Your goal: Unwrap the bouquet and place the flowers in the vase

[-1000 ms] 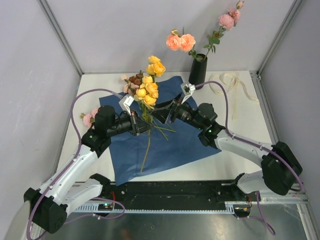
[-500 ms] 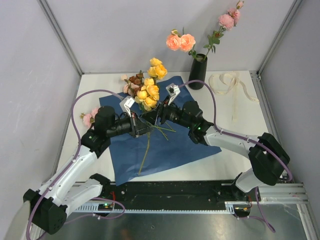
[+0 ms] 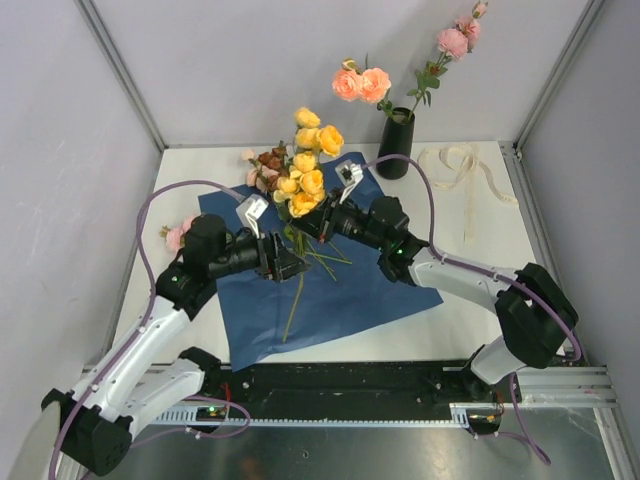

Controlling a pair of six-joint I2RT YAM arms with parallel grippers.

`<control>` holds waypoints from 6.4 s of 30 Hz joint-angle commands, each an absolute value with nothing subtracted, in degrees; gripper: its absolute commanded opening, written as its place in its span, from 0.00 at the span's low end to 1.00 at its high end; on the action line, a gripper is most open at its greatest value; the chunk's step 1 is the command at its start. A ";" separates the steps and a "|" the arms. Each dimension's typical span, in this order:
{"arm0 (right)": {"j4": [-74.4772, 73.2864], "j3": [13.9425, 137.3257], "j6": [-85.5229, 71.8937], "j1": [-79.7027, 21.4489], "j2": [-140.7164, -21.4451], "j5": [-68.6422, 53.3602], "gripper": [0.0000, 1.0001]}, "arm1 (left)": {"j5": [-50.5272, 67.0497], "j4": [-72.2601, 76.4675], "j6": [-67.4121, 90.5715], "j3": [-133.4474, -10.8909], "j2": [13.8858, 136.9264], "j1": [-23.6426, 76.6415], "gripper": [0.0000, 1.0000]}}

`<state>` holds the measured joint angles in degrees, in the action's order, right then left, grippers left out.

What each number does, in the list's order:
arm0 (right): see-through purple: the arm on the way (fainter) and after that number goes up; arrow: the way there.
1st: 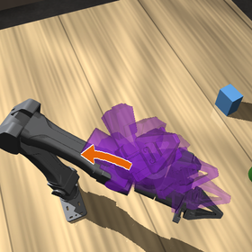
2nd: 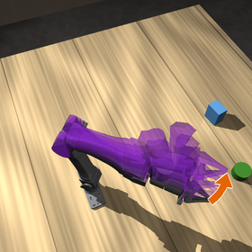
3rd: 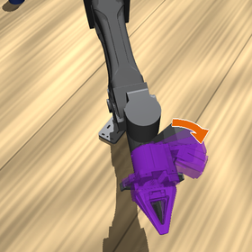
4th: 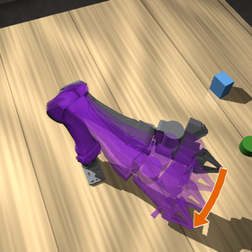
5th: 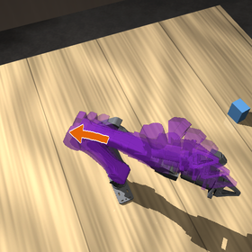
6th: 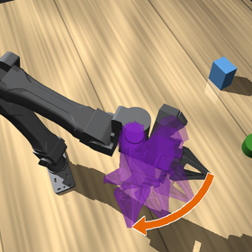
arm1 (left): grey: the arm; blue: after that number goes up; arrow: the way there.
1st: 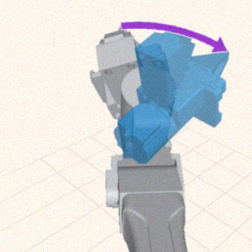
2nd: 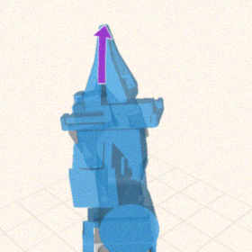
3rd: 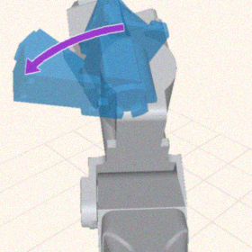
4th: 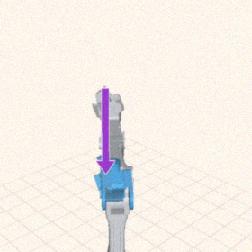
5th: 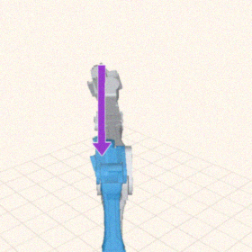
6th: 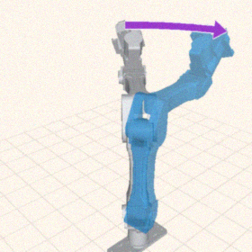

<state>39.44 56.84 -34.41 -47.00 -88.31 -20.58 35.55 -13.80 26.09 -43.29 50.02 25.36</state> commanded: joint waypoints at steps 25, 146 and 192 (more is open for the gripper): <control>32.72 80.10 10.98 -18.58 -79.25 3.45 0.00 | 6.46 -25.66 17.52 -44.17 30.52 25.58 1.00; 10.64 42.66 -14.21 -40.45 -61.73 -8.07 0.58 | -19.39 -22.09 72.98 -57.59 88.75 11.30 0.52; 23.18 40.59 -30.61 -40.89 -62.35 -10.03 0.65 | 2.92 -19.68 36.07 -52.91 61.27 14.95 0.00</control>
